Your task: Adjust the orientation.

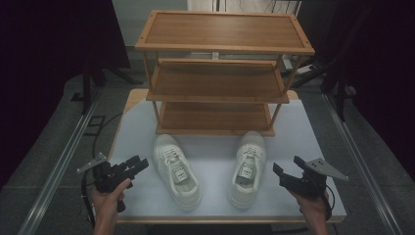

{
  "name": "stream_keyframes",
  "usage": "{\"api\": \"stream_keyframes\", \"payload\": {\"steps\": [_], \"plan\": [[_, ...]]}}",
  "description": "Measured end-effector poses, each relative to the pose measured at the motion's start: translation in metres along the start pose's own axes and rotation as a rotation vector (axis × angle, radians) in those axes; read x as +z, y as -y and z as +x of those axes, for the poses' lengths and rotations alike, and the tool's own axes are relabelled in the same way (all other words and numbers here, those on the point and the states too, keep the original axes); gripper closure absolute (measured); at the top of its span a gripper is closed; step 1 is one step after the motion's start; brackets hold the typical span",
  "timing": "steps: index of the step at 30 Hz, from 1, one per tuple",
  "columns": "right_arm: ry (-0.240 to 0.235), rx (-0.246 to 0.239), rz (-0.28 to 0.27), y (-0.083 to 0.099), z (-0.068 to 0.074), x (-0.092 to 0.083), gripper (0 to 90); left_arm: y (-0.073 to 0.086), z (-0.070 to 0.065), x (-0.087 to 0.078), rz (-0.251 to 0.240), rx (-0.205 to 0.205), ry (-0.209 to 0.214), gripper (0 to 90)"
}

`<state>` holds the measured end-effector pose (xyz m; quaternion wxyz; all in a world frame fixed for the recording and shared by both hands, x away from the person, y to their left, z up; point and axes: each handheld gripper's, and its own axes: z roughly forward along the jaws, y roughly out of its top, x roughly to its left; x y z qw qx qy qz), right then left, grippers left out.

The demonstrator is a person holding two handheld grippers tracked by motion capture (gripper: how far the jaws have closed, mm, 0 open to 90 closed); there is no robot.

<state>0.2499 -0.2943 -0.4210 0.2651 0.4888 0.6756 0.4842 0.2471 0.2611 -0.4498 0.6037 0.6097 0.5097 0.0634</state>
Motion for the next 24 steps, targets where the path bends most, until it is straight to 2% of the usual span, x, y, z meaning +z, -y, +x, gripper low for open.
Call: {"api": "stream_keyframes", "payload": {"steps": [3,12,14,18,23,24], "plan": [[-0.010,-0.009,-0.010,-0.003,0.004,-0.004,23.0,0.000,-0.002,0.001,0.004,0.005,0.001,42.6],[-0.054,-0.010,-0.020,-0.010,0.011,-0.012,28.1,0.001,-0.007,0.002,0.009,0.006,0.020,42.0],[-0.077,-0.009,-0.023,-0.010,0.014,-0.013,29.3,0.000,-0.009,0.001,0.012,0.010,0.021,41.7],[-0.088,-0.011,-0.034,-0.012,0.017,-0.016,30.7,-0.002,-0.016,0.001,0.015,0.028,0.029,41.1],[-0.121,-0.015,-0.058,-0.019,0.028,-0.022,35.7,-0.002,-0.017,0.002,0.020,0.025,0.038,41.0],[-0.137,-0.027,-0.066,-0.021,0.035,-0.024,39.9,-0.001,-0.017,0.002,0.021,0.025,0.043,41.0]]}}
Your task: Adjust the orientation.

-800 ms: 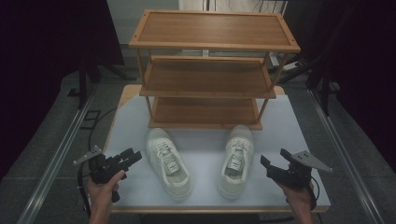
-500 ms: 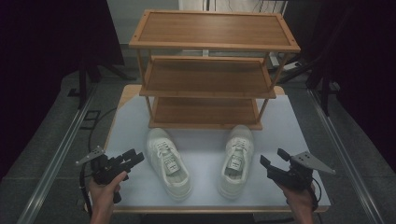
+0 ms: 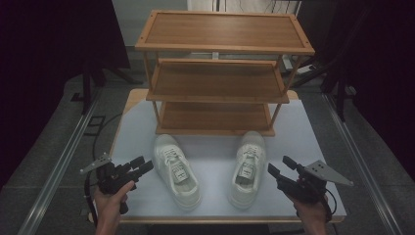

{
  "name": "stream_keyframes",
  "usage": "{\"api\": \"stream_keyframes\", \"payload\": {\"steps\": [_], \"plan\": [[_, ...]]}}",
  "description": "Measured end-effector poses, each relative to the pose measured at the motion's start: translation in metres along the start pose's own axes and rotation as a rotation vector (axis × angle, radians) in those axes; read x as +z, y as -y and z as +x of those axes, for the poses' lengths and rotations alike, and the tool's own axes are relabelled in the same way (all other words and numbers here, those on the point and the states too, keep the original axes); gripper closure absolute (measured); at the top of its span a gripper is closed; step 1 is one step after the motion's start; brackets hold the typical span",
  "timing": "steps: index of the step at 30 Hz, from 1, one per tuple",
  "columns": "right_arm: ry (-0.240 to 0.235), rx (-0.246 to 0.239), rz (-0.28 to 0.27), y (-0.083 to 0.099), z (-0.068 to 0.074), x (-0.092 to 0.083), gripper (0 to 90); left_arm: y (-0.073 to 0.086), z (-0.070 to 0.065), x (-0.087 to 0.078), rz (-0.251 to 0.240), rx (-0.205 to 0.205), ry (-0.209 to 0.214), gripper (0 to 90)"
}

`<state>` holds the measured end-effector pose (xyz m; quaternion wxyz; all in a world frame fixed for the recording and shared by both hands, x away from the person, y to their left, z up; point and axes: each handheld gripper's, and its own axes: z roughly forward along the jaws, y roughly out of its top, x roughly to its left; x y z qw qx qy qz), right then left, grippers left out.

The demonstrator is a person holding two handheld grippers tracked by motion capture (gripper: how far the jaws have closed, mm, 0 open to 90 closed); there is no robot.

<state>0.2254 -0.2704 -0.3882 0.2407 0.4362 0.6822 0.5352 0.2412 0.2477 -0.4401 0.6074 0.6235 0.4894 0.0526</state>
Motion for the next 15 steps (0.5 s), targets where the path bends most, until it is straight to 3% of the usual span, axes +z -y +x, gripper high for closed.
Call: {"api": "stream_keyframes", "payload": {"steps": [4,8,9,10,11,15], "plan": [[-0.040,-0.018,-0.001,-0.004,0.013,0.001,46.3,0.000,-0.002,-0.001,-0.002,-0.016,0.027,40.7],[-0.118,-0.075,0.024,-0.006,0.041,0.008,57.3,-0.004,-0.011,-0.007,-0.014,0.000,0.051,40.5],[-0.118,-0.075,0.024,-0.006,0.041,0.008,57.3,-0.004,-0.011,-0.007,-0.014,0.000,0.051,40.4],[-0.151,-0.099,0.038,-0.005,0.052,0.013,63.7,-0.004,-0.011,-0.009,-0.019,-0.006,0.040,40.4],[-0.151,-0.099,0.038,-0.005,0.052,0.013,63.7,-0.004,-0.011,-0.009,-0.019,-0.006,0.040,40.4],[-0.231,-0.125,0.079,0.003,0.071,0.027,76.3,-0.004,-0.010,-0.010,-0.025,-0.018,0.025,40.4]]}}
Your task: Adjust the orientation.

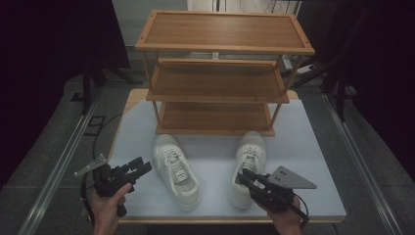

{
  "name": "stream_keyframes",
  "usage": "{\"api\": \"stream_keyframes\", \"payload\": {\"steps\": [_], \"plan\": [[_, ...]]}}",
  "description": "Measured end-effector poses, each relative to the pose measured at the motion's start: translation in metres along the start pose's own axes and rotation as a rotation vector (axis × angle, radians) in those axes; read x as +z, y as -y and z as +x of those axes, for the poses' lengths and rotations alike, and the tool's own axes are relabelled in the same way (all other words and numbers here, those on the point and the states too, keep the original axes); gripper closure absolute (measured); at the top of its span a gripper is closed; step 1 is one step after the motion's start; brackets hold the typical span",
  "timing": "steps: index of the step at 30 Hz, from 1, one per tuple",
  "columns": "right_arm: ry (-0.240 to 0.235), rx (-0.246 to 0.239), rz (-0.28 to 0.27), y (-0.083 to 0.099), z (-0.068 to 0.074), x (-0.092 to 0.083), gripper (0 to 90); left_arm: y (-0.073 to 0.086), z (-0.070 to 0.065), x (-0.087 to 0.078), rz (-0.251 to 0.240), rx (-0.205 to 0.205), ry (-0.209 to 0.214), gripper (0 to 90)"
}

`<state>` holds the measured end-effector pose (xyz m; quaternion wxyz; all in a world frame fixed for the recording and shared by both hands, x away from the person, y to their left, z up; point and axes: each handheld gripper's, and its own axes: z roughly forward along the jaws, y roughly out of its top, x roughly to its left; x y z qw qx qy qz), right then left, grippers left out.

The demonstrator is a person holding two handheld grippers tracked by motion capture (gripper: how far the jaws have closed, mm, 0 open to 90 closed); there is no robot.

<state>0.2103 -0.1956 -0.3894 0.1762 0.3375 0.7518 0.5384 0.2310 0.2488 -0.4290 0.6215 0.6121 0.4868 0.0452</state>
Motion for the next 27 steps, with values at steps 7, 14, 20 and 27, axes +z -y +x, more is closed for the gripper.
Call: {"api": "stream_keyframes", "payload": {"steps": [7,14,20,27], "plan": [[-0.035,-0.057,0.029,0.005,0.024,0.021,88.0,0.001,-0.002,0.002,0.010,0.009,0.009,40.5],[-0.096,-0.096,0.083,0.008,0.055,0.052,89.0,0.002,-0.005,0.006,0.016,0.003,0.027,40.5],[-0.082,-0.119,0.145,0.016,0.068,0.072,89.0,0.001,-0.006,0.004,0.011,0.012,0.024,40.5],[-0.032,-0.165,0.185,0.024,0.077,0.087,89.0,0.001,-0.004,0.003,0.009,0.003,0.020,40.5]]}}
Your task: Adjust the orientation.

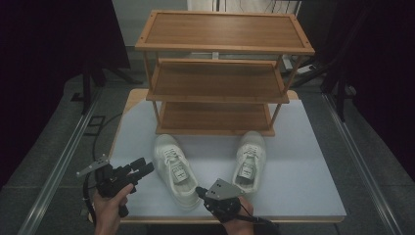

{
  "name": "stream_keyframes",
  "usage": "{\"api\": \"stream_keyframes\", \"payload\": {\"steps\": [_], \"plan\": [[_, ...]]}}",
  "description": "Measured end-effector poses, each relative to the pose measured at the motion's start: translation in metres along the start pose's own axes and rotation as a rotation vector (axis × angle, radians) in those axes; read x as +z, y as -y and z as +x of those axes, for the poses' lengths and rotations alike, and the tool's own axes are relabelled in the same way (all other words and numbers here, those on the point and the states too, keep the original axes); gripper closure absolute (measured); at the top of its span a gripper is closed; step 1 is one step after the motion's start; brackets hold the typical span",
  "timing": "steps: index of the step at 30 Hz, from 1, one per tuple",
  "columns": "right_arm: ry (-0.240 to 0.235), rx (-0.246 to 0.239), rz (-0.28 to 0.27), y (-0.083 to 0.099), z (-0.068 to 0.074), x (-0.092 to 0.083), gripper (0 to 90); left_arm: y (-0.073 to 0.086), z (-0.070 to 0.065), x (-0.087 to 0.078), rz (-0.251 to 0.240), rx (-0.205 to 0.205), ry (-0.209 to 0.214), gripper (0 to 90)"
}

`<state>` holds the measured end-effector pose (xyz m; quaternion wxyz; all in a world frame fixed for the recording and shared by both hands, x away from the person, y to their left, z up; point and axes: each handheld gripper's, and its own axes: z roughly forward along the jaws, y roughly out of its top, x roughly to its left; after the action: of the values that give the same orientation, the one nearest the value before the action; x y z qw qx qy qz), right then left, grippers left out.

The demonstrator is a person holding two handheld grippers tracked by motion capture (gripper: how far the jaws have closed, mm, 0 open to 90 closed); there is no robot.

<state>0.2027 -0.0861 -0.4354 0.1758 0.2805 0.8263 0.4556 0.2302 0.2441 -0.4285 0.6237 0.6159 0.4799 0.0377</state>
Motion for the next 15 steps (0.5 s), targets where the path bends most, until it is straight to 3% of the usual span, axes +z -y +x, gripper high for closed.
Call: {"api": "stream_keyframes", "payload": {"steps": [1,3,7,10,15], "plan": [[0.022,0.001,0.002,0.000,-0.001,0.000,89.0,0.000,0.000,0.000,0.000,0.000,0.000,40.5],[0.015,0.020,0.009,0.001,-0.003,0.002,89.1,0.000,0.000,-0.001,-0.005,0.001,-0.001,40.5],[0.019,0.007,0.014,0.001,0.000,0.004,89.2,0.000,0.002,-0.002,-0.006,-0.002,-0.004,40.5],[-0.024,0.035,0.011,0.001,-0.001,0.004,89.2,0.000,0.003,-0.001,-0.003,-0.007,-0.005,40.5],[-0.108,0.038,-0.004,0.001,0.007,0.008,89.2,0.000,0.004,-0.002,-0.007,-0.010,-0.007,40.5]]}}
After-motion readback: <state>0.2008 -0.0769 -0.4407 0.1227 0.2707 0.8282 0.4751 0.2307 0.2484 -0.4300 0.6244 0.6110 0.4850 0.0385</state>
